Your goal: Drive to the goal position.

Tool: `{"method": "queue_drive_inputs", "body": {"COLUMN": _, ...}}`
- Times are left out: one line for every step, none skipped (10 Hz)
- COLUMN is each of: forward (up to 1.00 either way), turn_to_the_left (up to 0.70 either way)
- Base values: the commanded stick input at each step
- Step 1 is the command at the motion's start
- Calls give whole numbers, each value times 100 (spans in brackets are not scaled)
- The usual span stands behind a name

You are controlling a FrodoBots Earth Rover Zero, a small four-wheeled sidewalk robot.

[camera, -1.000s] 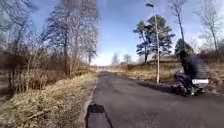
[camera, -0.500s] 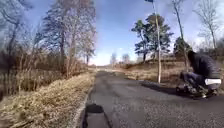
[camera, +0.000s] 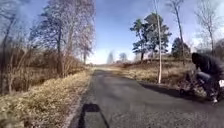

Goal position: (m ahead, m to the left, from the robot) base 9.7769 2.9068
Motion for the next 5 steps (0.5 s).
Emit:
{"method": "queue_drive_inputs", "body": {"forward": 65, "turn_to_the_left": 2}}
{"method": "queue_drive_inputs", "body": {"forward": 70, "turn_to_the_left": 4}}
{"method": "queue_drive_inputs", "body": {"forward": 70, "turn_to_the_left": 4}}
{"method": "queue_drive_inputs", "body": {"forward": 70, "turn_to_the_left": 4}}
{"method": "queue_drive_inputs", "body": {"forward": 70, "turn_to_the_left": 4}}
